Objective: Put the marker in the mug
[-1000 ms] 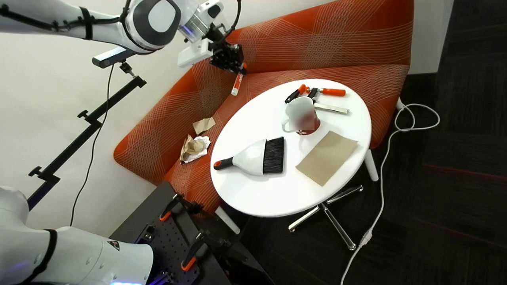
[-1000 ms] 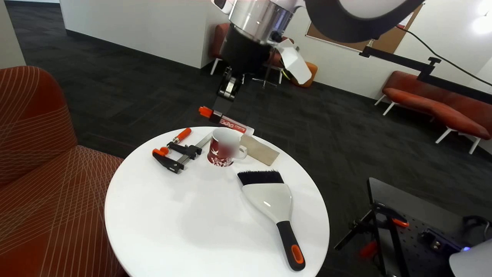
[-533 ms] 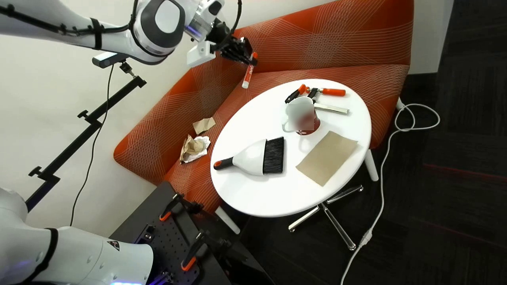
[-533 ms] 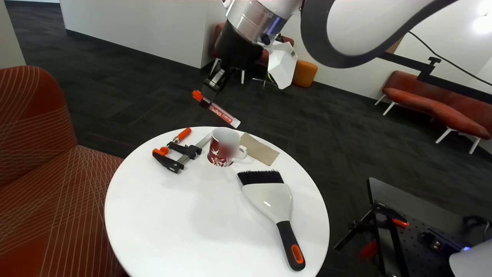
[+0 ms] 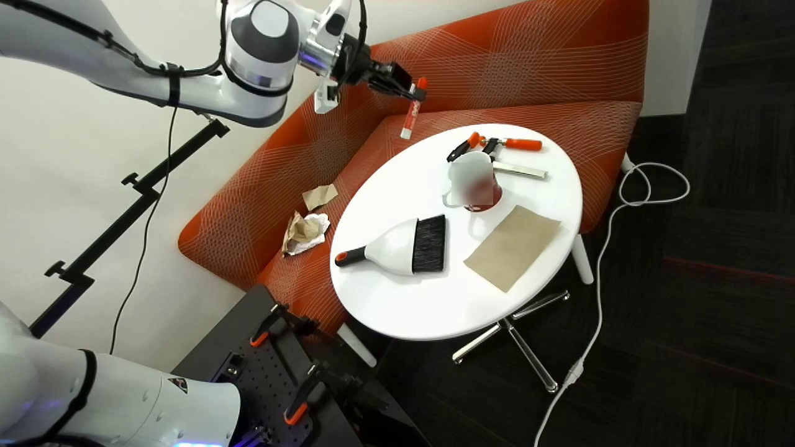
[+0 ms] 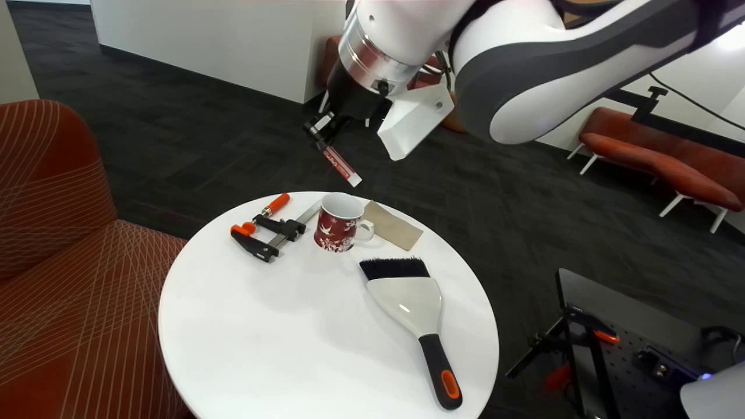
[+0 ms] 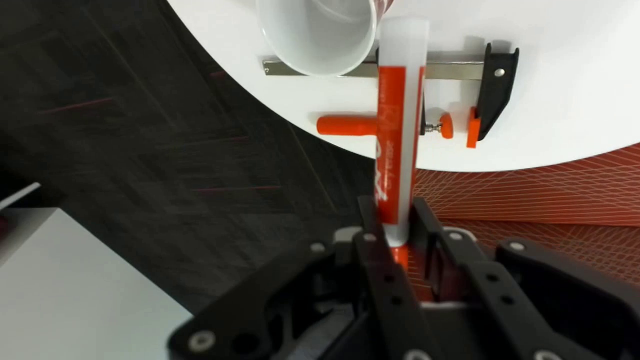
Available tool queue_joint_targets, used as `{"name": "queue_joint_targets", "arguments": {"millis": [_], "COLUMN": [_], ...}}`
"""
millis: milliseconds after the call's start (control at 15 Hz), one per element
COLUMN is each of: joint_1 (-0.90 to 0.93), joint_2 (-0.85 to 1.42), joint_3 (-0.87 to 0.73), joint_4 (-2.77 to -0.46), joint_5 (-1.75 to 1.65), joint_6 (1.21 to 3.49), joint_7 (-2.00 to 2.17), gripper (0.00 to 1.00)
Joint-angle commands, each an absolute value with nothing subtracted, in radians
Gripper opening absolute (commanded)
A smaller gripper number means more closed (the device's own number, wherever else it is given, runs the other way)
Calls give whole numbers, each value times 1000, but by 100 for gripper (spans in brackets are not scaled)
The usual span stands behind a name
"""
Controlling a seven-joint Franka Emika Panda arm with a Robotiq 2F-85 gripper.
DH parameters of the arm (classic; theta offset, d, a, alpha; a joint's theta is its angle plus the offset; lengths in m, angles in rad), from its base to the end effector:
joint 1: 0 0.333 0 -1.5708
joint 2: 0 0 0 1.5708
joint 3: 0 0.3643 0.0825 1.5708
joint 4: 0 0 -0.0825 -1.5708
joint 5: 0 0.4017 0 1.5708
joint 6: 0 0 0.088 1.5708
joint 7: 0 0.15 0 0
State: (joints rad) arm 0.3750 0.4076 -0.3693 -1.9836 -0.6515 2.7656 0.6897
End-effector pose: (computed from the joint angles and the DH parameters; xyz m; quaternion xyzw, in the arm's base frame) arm 0.6873 0.0349 0.3011 0.9556 -0.0282 0.2423 0.1653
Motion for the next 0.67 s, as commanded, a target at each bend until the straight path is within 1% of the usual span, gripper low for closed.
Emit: {"name": "queue_joint_targets", "arguments": {"millis": [0, 200, 267, 600], "joint_1": [451, 489, 442, 391], "joint_2": [442, 470, 468, 508], "joint_3": [-439, -482, -434, -381], "joint_4": [-1950, -1937, -1927, -1869], "joint_5": [-726, -765, -820, -948], "joint_6": [2724, 2712, 2691, 2584], "joint_7": [855, 965, 1023, 1257], "gripper": [5, 6, 6, 6]}}
